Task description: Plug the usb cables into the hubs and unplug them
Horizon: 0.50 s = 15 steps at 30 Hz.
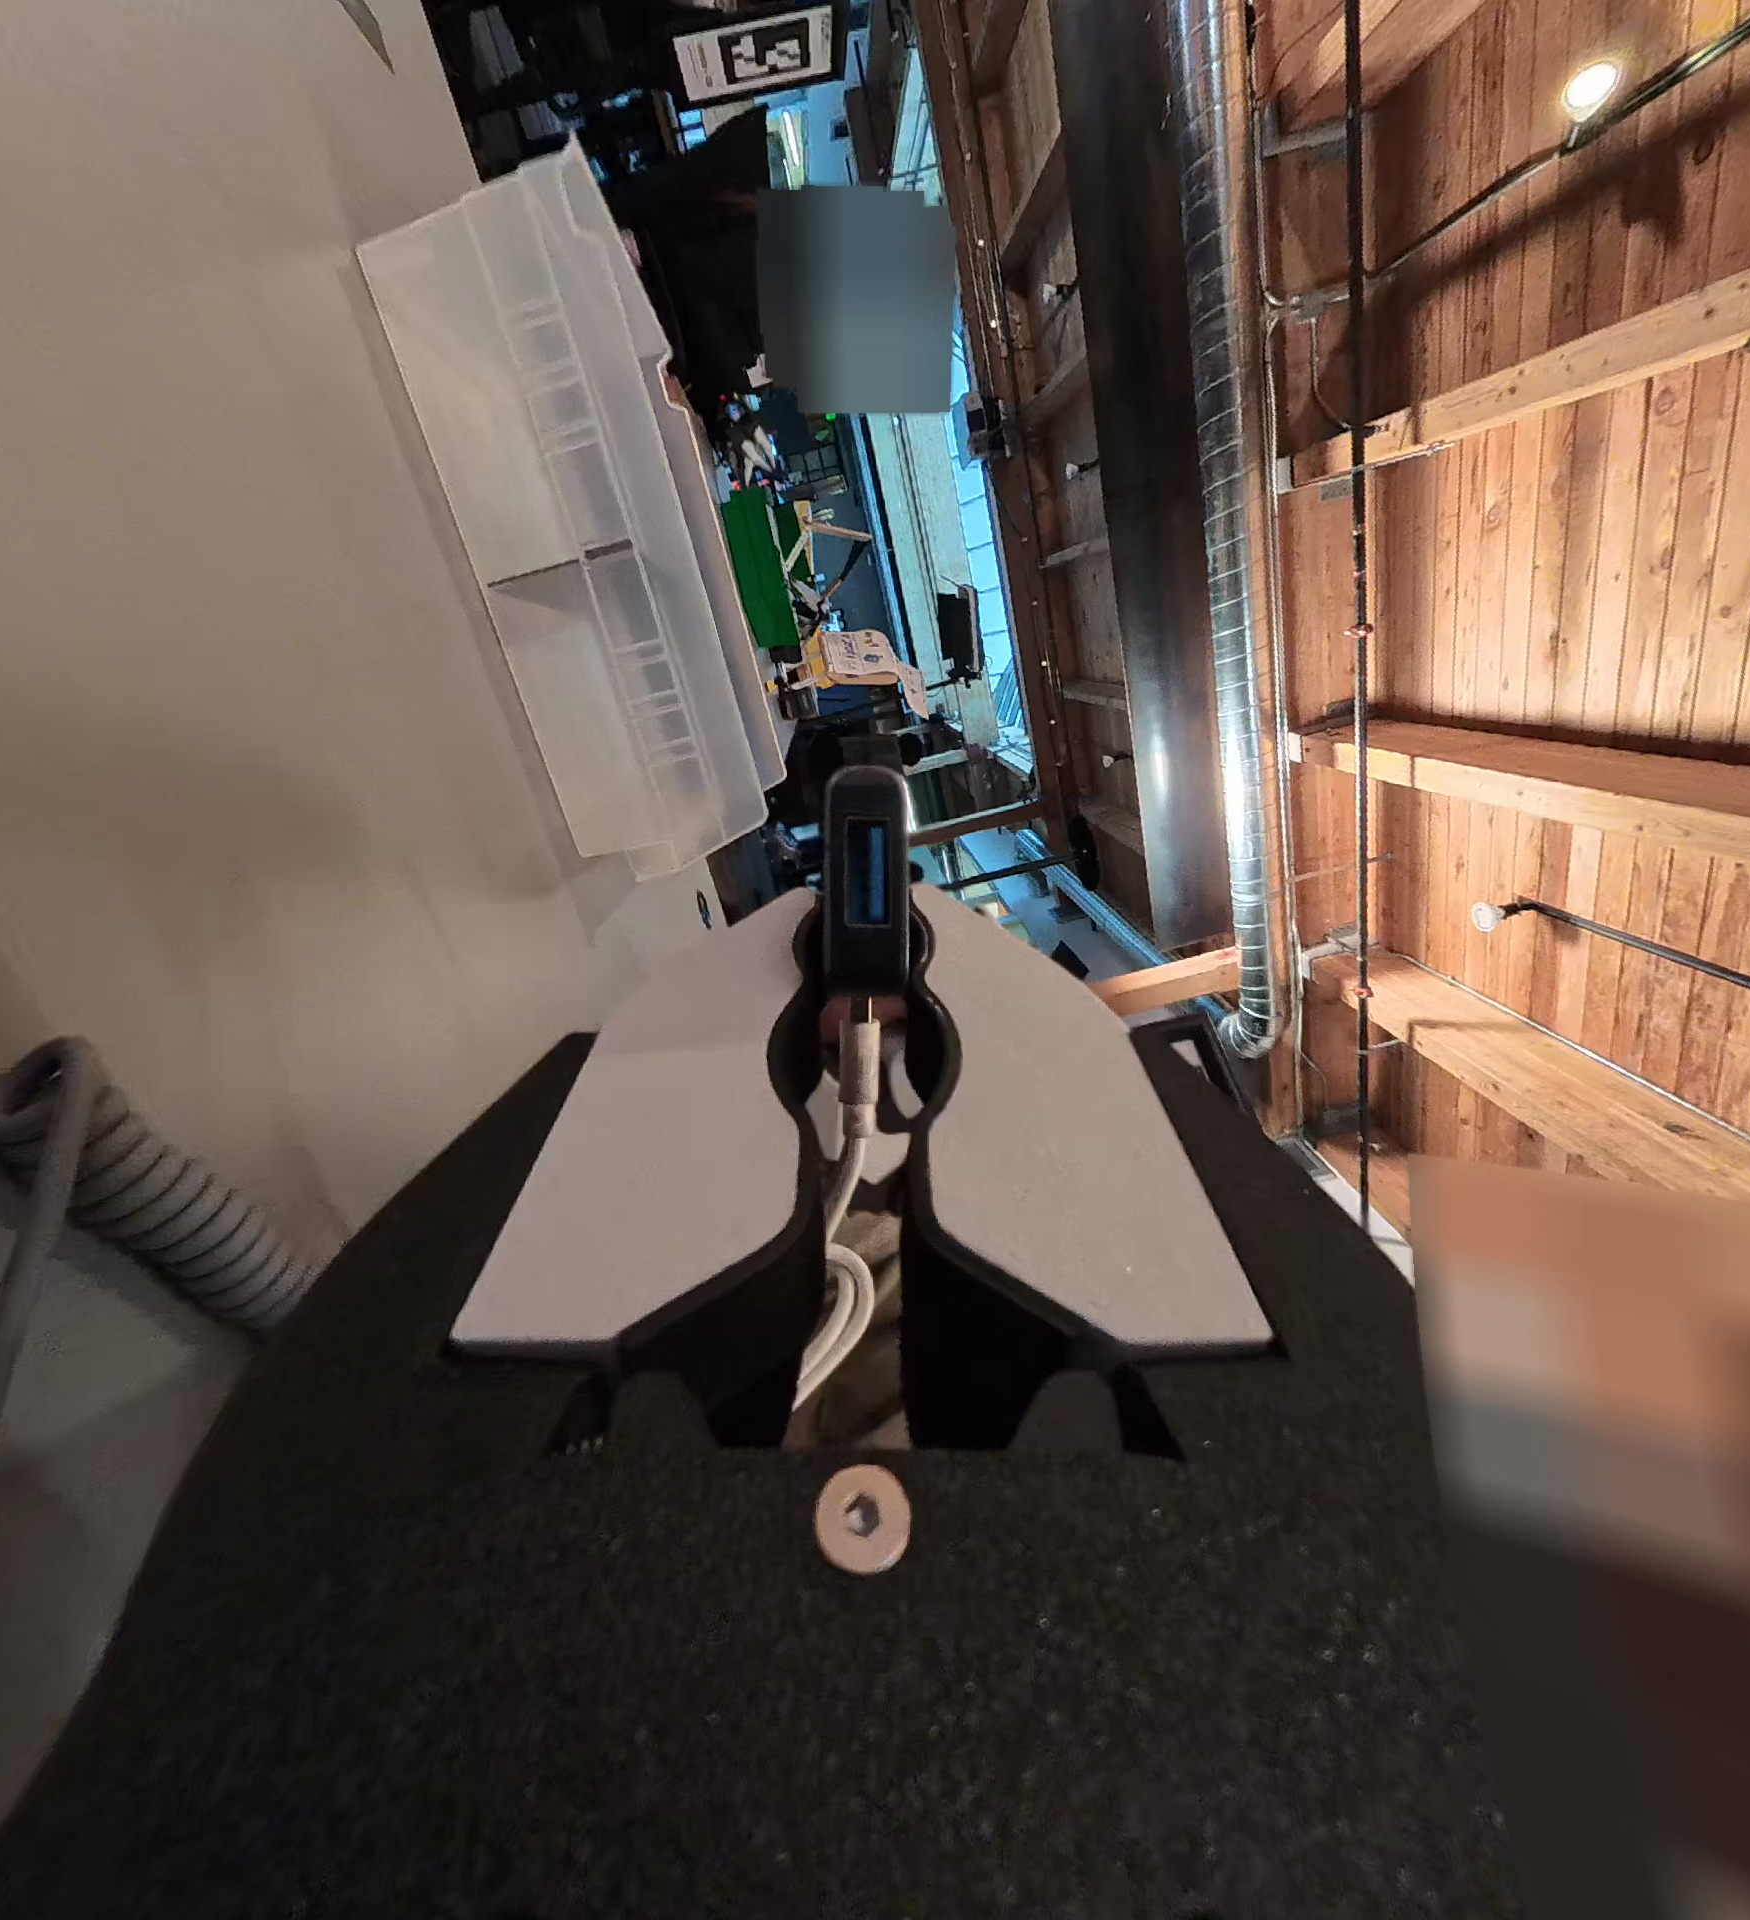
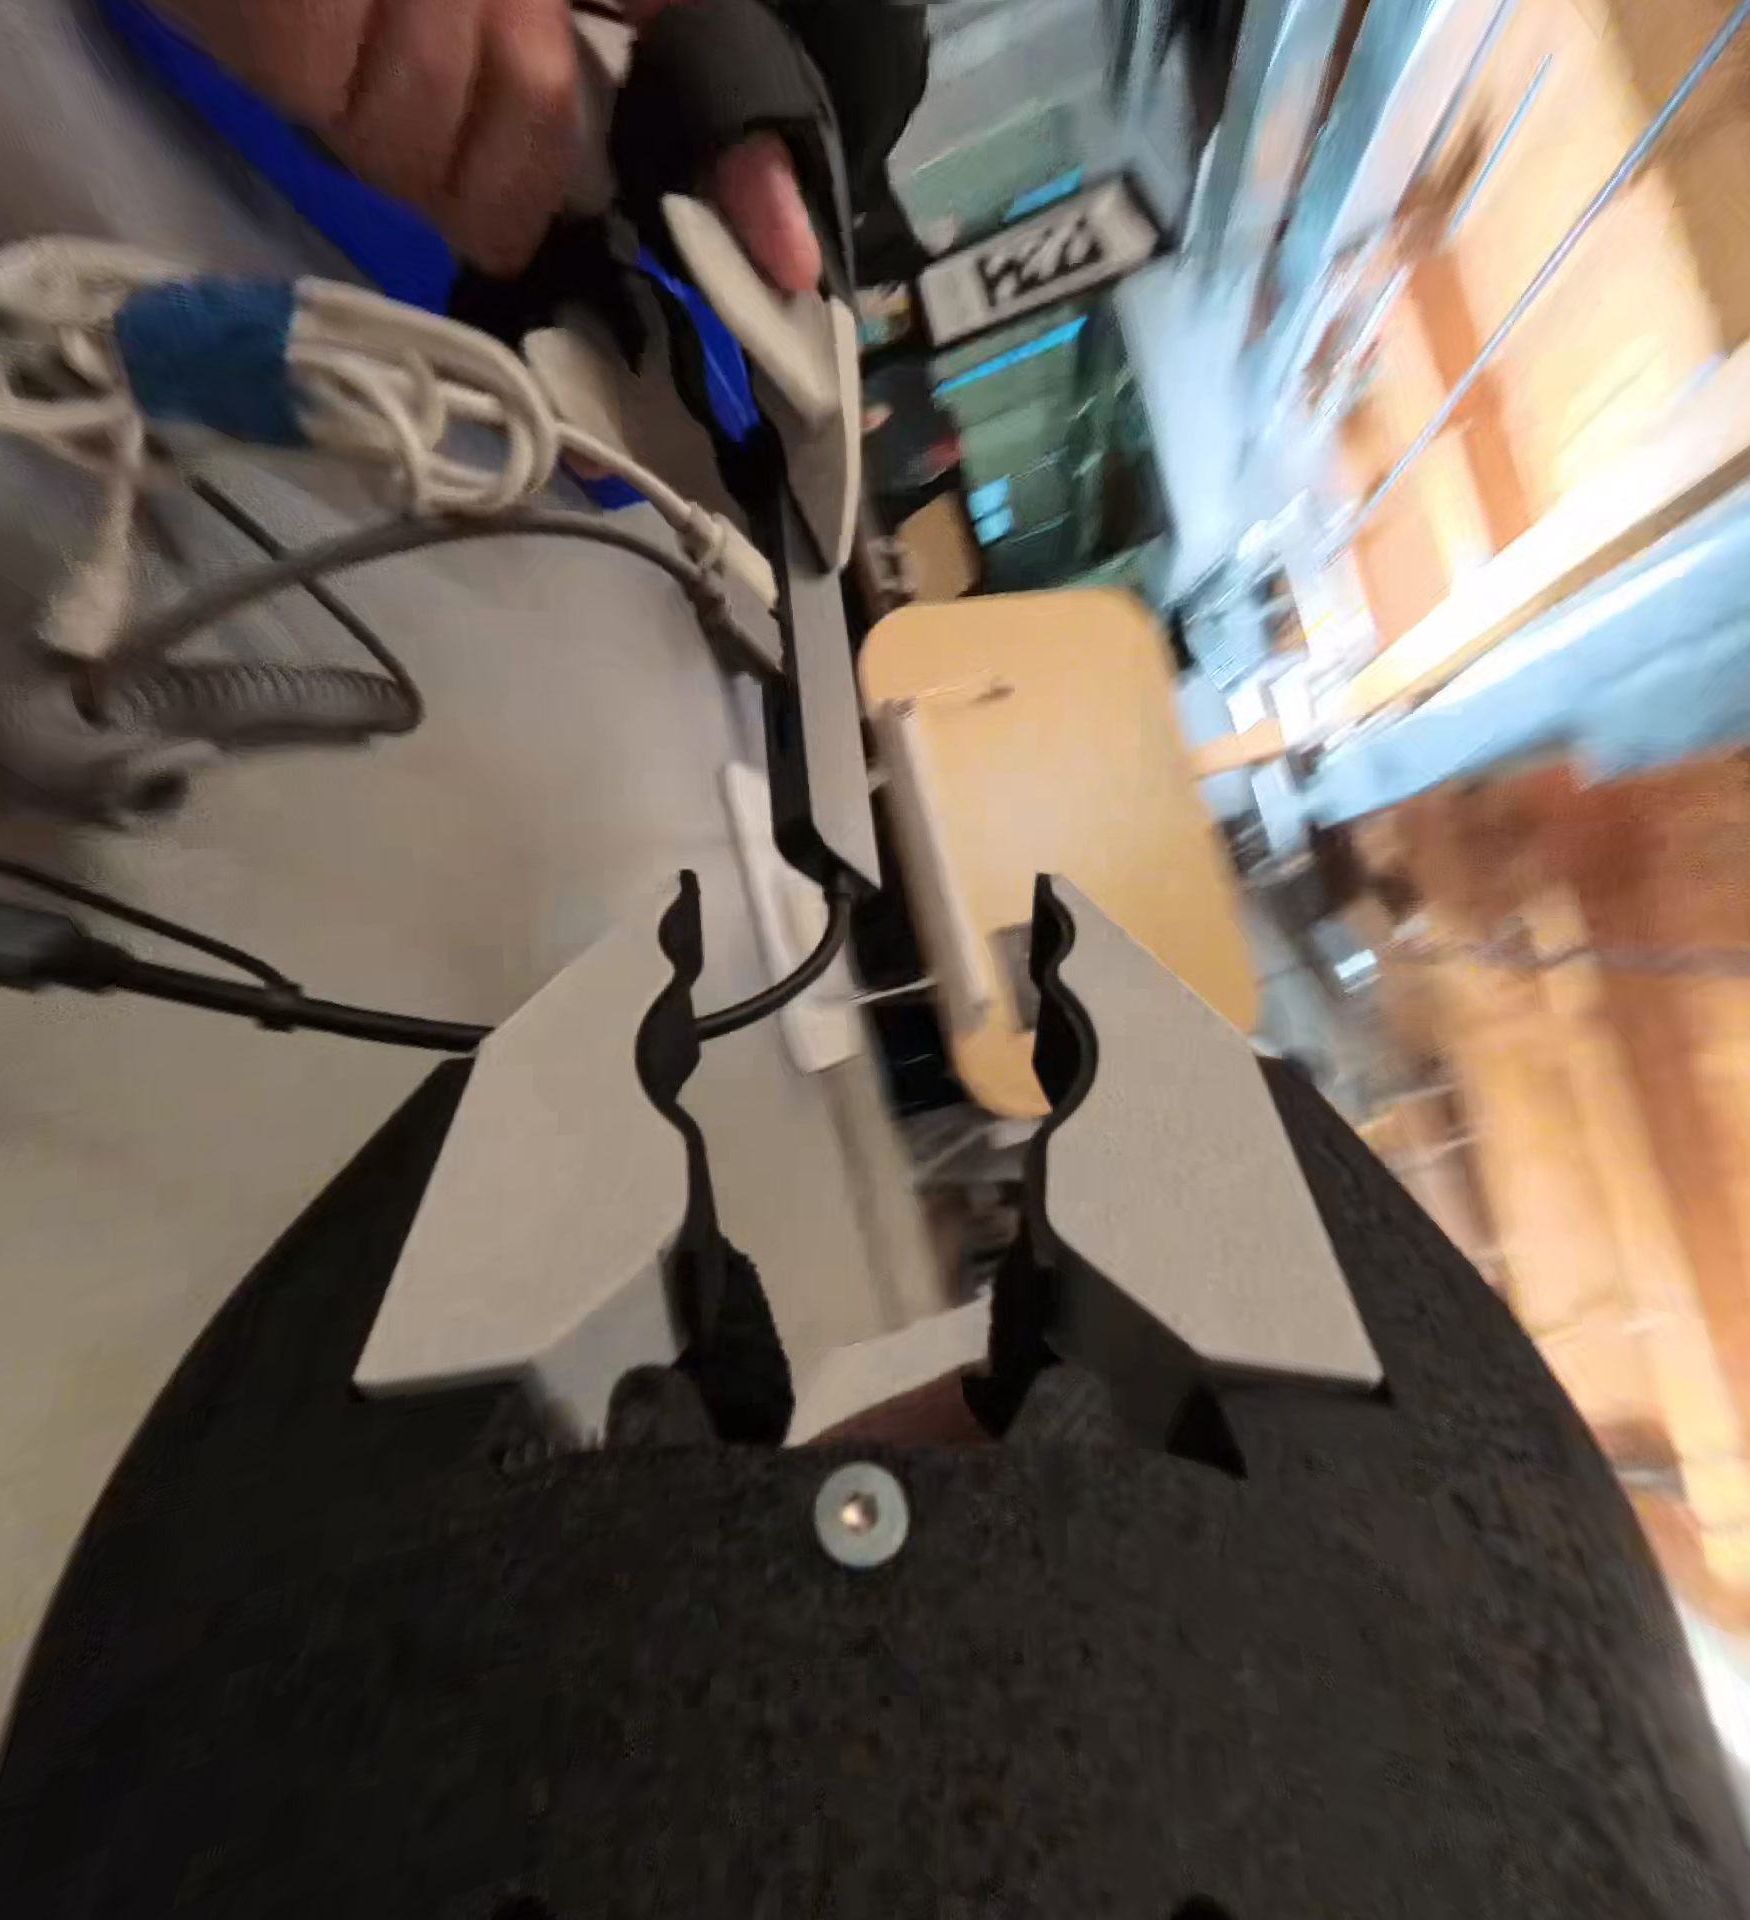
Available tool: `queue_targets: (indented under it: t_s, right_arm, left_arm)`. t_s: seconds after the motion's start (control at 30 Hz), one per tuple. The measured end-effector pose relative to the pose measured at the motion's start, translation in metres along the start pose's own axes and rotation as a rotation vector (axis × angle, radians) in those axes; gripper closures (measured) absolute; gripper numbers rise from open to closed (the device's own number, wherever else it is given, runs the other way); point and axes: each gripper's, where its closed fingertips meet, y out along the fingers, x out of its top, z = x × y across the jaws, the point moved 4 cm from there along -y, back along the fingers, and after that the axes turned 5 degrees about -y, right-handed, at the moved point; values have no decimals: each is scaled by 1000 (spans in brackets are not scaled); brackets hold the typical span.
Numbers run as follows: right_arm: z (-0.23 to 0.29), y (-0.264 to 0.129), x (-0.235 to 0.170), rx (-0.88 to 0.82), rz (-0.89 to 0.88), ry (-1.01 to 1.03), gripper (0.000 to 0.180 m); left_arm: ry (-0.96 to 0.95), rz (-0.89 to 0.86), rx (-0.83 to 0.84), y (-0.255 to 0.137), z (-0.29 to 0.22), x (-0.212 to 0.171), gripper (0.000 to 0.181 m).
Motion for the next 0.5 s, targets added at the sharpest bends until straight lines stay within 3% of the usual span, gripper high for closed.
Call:
queue_targets:
  t_s: [0.1,0.33,0.5]
  right_arm:
    - [16,7,4,34,-40,-176,117]
    - [17,20,6,83,-85,-268,137]
    - [-12,3,19,64,-137,90,137]
  left_arm:
    - [-14,24,-1,4,5,-4,170]
    - [4,65,-29,0,0,-3,170]
    - [2,-13,-4,-7,4,6,170]
